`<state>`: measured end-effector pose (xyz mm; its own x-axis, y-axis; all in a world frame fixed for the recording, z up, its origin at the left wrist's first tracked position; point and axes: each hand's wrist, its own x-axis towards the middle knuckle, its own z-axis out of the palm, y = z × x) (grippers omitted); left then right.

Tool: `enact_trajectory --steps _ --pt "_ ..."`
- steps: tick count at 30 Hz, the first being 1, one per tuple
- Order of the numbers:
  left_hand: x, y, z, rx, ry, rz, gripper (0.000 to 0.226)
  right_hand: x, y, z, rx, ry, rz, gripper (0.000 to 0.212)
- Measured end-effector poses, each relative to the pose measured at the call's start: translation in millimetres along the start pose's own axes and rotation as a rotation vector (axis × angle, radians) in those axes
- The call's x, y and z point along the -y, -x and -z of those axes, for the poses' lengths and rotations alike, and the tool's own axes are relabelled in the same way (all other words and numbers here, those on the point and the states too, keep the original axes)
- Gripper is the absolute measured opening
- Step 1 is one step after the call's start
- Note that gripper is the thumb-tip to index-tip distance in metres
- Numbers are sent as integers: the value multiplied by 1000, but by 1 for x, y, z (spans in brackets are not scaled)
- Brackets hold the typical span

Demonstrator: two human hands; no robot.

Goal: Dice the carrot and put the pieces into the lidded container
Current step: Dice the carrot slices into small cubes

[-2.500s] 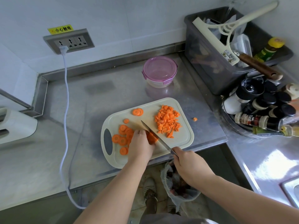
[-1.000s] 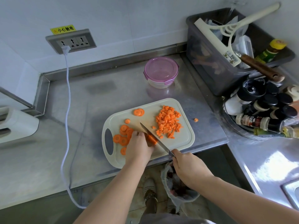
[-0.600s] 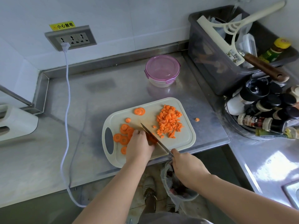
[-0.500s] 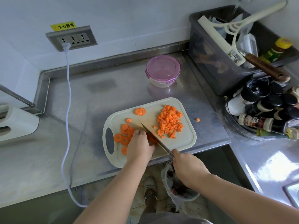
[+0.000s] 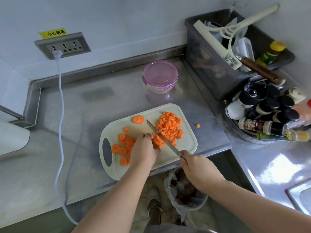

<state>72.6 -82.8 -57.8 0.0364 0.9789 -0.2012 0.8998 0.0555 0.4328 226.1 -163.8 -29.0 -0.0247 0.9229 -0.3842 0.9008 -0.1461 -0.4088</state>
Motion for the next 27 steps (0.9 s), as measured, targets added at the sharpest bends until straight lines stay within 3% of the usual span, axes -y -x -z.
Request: enact_trajectory --steps 5,9,12,14,17,20,22,27 --pt "3 -12 -4 49 139 -61 33 -14 -6 22 -72 86 11 32" --pt "20 -18 10 93 400 22 33 -23 -9 31 -139 177 55 31" --pt "25 -24 33 -115 539 64 26 -25 -11 36 -183 345 78 28" --pt "15 -25 48 -214 513 -67 32 -25 -11 39 -211 420 107 28" --pt "-8 -28 56 27 299 -381 38 -23 -12 44 -224 510 177 28" --pt "-18 -37 41 267 63 -442 37 -21 -13 49 -228 634 214 28" --pt "-20 -41 32 302 78 -425 40 -22 -15 51 -233 622 192 34" --pt "-21 -48 27 210 196 -398 45 -25 -16 51 -236 654 179 33"
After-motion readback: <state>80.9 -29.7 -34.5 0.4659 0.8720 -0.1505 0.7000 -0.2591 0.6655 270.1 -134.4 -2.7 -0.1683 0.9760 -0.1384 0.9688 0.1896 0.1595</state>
